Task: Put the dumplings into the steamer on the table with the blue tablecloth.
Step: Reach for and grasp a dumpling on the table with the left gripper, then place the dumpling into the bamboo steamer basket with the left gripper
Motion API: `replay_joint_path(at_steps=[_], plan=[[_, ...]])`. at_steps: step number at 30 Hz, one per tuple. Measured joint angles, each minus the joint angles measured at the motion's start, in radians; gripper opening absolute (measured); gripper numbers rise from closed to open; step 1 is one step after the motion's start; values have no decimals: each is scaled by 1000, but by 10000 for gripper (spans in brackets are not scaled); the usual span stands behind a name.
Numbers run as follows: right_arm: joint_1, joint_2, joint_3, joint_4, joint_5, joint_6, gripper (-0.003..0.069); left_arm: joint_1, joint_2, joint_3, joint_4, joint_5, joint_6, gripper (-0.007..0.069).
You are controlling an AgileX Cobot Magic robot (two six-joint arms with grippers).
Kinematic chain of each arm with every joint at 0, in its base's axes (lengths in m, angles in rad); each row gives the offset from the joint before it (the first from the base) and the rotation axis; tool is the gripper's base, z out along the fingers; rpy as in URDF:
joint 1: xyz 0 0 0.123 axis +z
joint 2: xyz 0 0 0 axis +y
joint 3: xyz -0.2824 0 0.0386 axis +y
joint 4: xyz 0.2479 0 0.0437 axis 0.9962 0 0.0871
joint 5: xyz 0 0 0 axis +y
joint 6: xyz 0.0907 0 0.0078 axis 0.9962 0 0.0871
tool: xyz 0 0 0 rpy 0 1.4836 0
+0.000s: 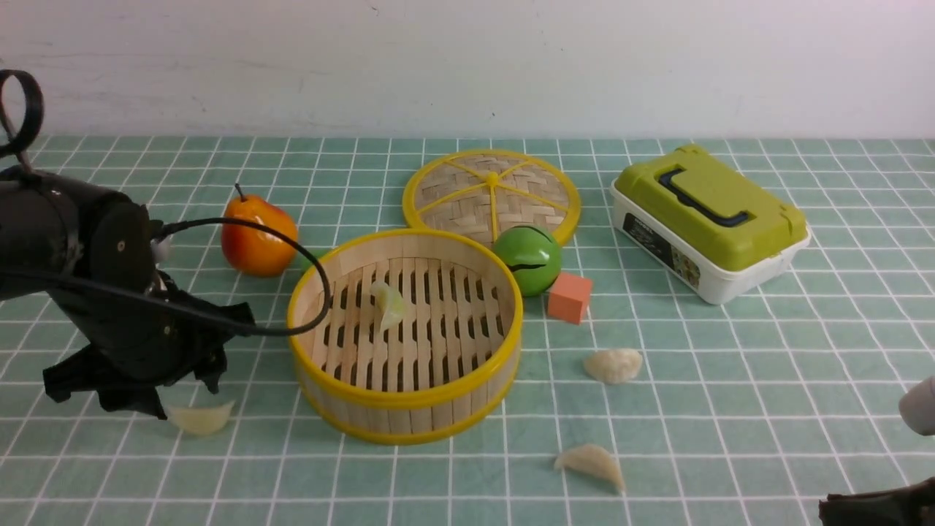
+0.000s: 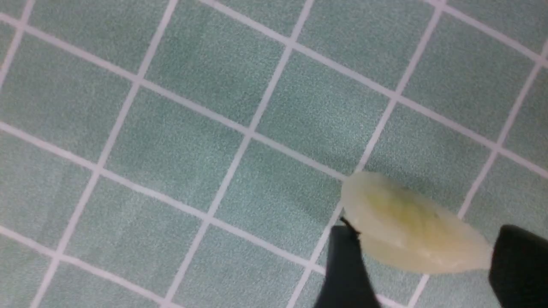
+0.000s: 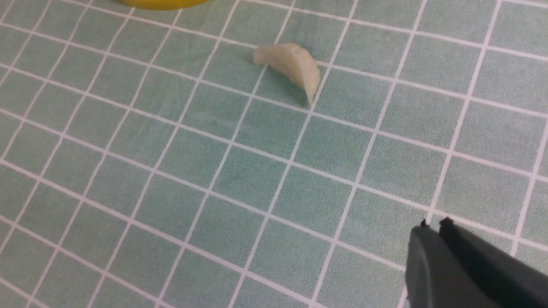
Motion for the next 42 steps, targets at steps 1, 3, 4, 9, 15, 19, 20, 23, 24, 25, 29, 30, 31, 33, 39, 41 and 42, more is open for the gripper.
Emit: replay_joint_path(at_steps=[1,3,4,9,15,19,20,23,24,25,29,30,31,33,39,41,42], plan=[[0,0,0,1,1,0,31,0,10,0,0,-4,-14,489],[0,0,0,7,1,0,34,0,30,0,-3,-6,-27,540],[0,0,0,8,1,0,34,0,45,0,-6,-8,-27,552],[0,0,0,11,1,0,34,0,100,-3,-17,-27,24,538],[0,0,0,11,1,0,35,0,114,-36,12,-30,119,356],[0,0,0,12,1,0,41,0,112,-54,18,-19,158,149],[0,0,0,12,1,0,41,0,112,-54,18,-19,162,150],[0,0,0,12,1,0,43,0,108,-55,18,-17,187,158],[0,0,0,12,1,0,43,0,105,-56,17,-9,197,158],[0,0,0,12,1,0,44,0,100,-63,12,17,211,158],[0,0,0,12,1,0,51,1,49,-120,-37,92,302,158],[0,0,0,12,1,0,52,1,31,-147,-63,106,338,158],[0,0,0,12,1,0,52,1,20,-165,-83,113,362,158],[0,0,0,12,1,0,53,0,-7,-231,-171,140,444,158],[0,0,0,12,1,0,59,-107,26,-420,-402,164,666,158],[0,0,0,12,1,0,60,-165,88,-489,-411,164,708,158],[0,0,0,12,1,0,62,-191,130,-540,-405,171,717,158]])
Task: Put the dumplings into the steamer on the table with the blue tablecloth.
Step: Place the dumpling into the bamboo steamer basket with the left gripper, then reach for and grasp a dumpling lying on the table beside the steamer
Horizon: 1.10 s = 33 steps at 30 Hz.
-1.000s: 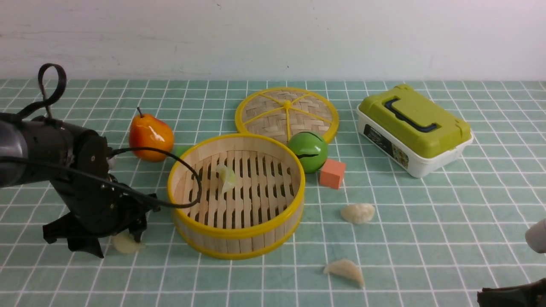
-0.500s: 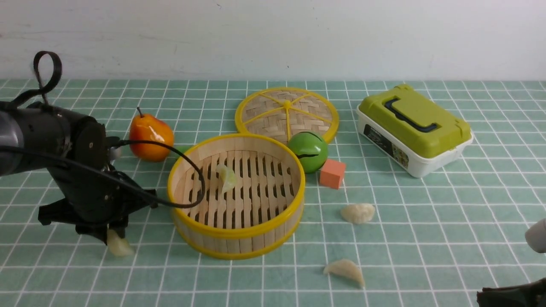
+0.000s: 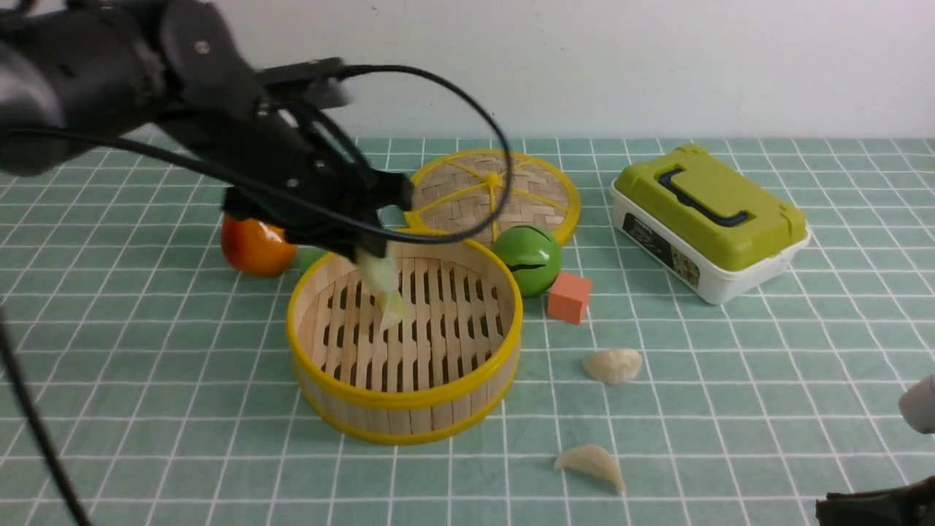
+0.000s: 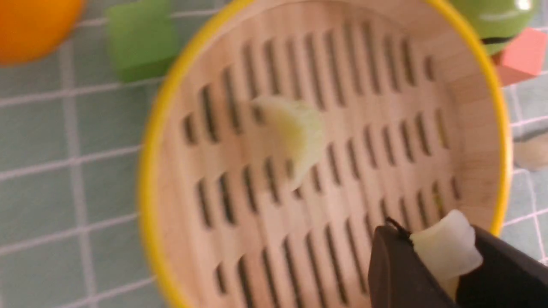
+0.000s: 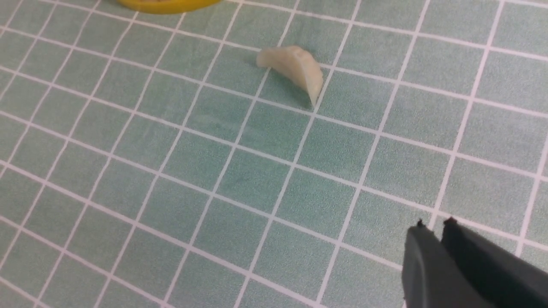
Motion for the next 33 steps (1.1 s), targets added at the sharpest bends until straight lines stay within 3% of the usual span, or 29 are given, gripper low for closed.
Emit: replay_joint_path(at_steps=[9,15,20,23,27,31,33], plan=[[0,0,0,2,0,0,62,-89,384,-370,184,149,8,158],[0,0,0,2,0,0,63,-95,457,-450,205,169,10,159],[0,0,5,21,0,0,78,-96,454,-457,218,197,-10,278],[0,0,5,26,3,1,115,-97,417,-455,221,237,-60,393],[9,16,-11,37,27,1,220,-97,285,-452,234,281,-84,454],[72,86,-76,39,67,1,314,-97,129,-452,259,354,-86,415],[136,158,-134,16,71,1,336,-97,25,-441,282,383,-89,348]])
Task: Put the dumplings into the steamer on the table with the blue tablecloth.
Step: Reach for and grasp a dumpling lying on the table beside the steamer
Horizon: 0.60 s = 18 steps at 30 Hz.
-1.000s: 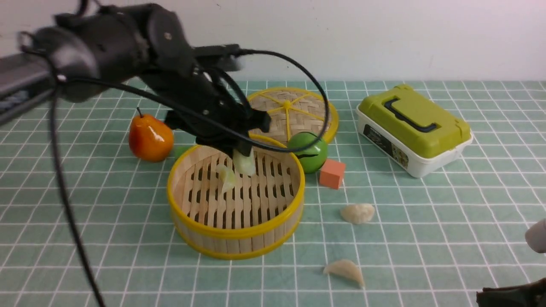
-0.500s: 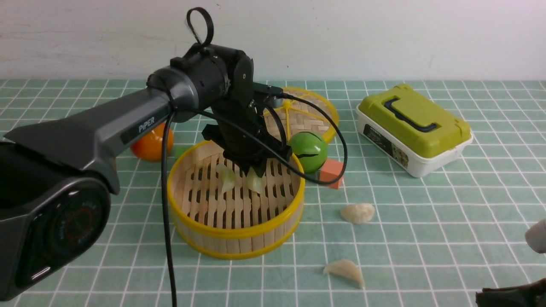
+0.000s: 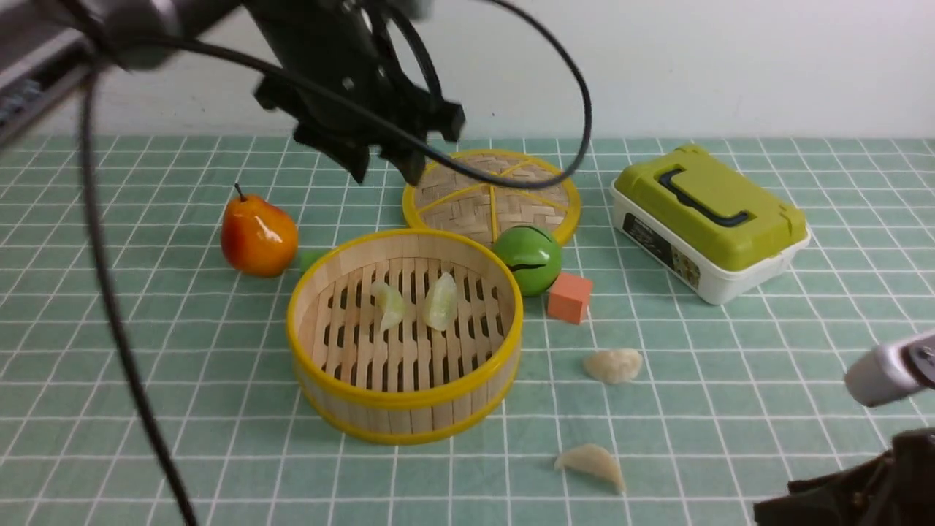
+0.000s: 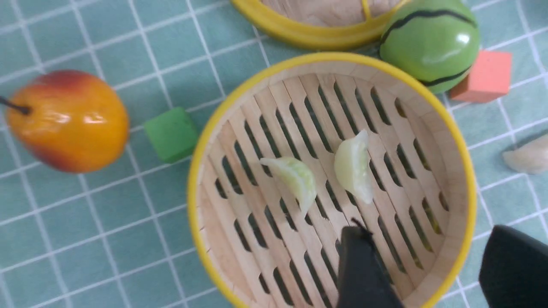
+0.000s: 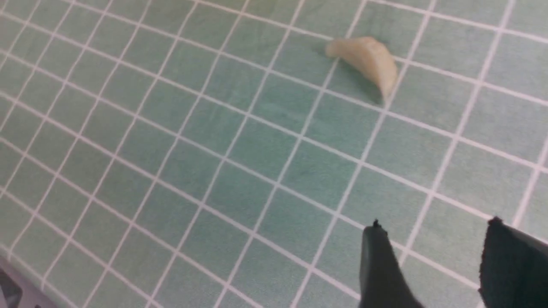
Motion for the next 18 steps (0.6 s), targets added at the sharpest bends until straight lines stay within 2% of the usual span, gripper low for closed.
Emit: replay_joint_path(at_steps=[1,3,7,10,14,18], plan=[[13,22,-18,-10,0,0,339,0,-40,10,5,2,-3,335],[90,108,-88,-63,-6,0,344,0,-143,64,15,9,-19,262],[210,303,-223,-190,-23,0,345,0,-351,269,18,11,-30,162],[260,440,-311,-270,-43,0,345,0,-500,468,27,4,-34,127],[295,602,-420,-372,-91,0,347,0,-680,729,69,-100,-69,118],[303,755,-505,-446,-120,0,347,0,-833,953,165,-178,-131,119]])
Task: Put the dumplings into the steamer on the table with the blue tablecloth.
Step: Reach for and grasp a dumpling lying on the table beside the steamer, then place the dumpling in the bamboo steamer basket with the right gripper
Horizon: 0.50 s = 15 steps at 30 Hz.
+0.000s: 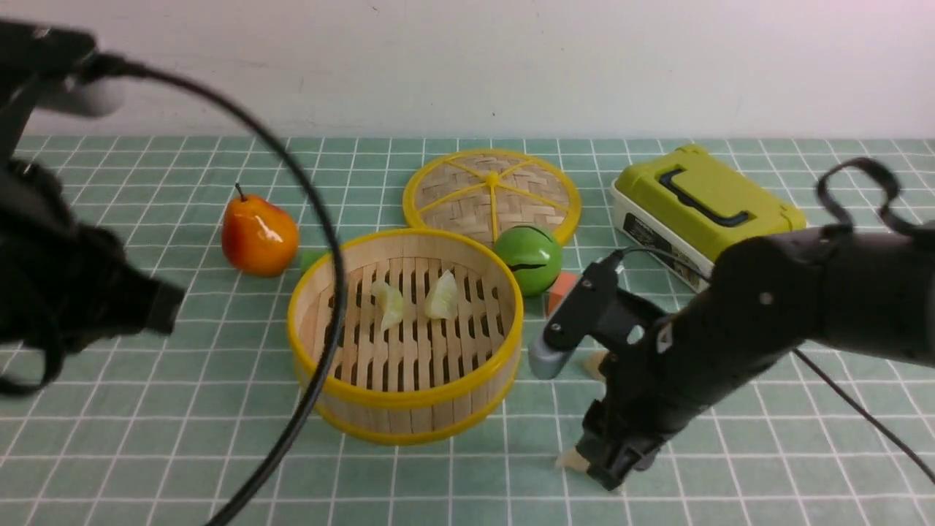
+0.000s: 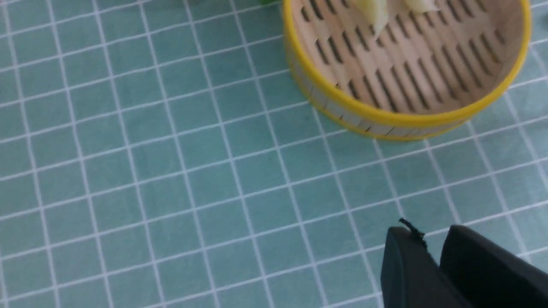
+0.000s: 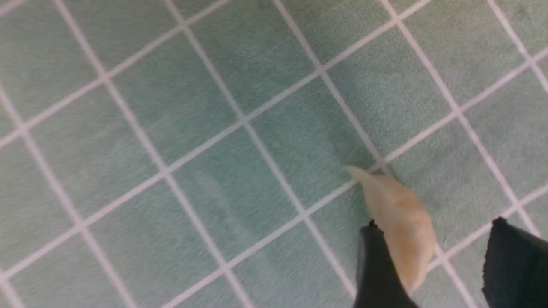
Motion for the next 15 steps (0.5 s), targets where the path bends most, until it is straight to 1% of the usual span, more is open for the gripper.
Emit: replay_joint_path(at_steps=[3,4,5,7,9,11,15], plan=[[0,94,-39,-8,19,16,340,0,-127,146,83,-39,-84,118],[0,116,-46,1,29,34,323,0,-181,192,103,-62,-112,118],[0,116,-47,2,29,38,323,0,-181,192,103,-62,-112,118],[0,128,-59,21,36,68,270,0,-262,254,123,-98,-138,118],[0,128,-70,37,58,106,197,0,-366,330,135,-117,-152,118],[0,124,-90,47,93,140,197,0,-445,379,139,-117,-167,118],[0,81,-167,60,195,214,198,0,-581,483,141,-116,-239,118]])
